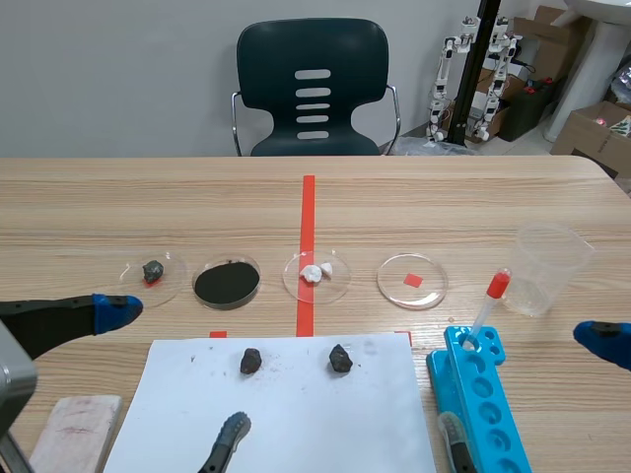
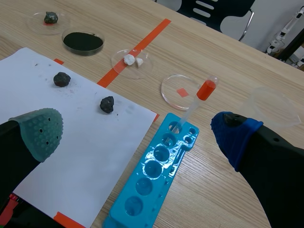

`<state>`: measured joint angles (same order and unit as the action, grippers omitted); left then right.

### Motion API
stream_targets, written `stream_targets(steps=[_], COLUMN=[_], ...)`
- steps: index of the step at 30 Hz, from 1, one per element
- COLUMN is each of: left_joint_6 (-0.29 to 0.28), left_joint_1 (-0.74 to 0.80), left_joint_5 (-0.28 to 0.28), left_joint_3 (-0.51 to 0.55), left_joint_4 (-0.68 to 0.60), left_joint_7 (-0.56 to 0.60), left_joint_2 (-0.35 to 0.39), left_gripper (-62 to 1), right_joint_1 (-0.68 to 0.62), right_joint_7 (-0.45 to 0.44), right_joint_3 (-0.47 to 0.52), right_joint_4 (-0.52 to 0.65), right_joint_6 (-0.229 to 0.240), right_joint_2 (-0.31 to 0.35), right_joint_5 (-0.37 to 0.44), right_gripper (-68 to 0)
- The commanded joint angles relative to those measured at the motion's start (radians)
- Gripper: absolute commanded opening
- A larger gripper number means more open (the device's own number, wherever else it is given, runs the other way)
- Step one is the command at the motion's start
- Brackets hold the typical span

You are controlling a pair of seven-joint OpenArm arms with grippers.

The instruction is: Pick up the right mineral with the left hand

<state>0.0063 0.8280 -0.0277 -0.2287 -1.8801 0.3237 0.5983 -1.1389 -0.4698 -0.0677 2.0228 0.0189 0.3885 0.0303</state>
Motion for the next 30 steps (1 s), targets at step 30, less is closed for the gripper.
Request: stream_targets(steps=[30], left_joint_6=[-0.031], left_joint_1=[-0.515], left_joint_5=[-0.398], left_joint_3=[-0.292], left_joint_4=[-0.006], left_joint_7=[-0.724], left_joint_2=[-0.006], left_gripper=[1.4], right_joint_1=[0.009], right_joint_7=[-0.014], right_joint_3=[0.001], right_joint_4=[0.023], right_joint_6=[-0.003], right_joint_2=[0.005], right_joint_5=[0.006], right_gripper=[0.4])
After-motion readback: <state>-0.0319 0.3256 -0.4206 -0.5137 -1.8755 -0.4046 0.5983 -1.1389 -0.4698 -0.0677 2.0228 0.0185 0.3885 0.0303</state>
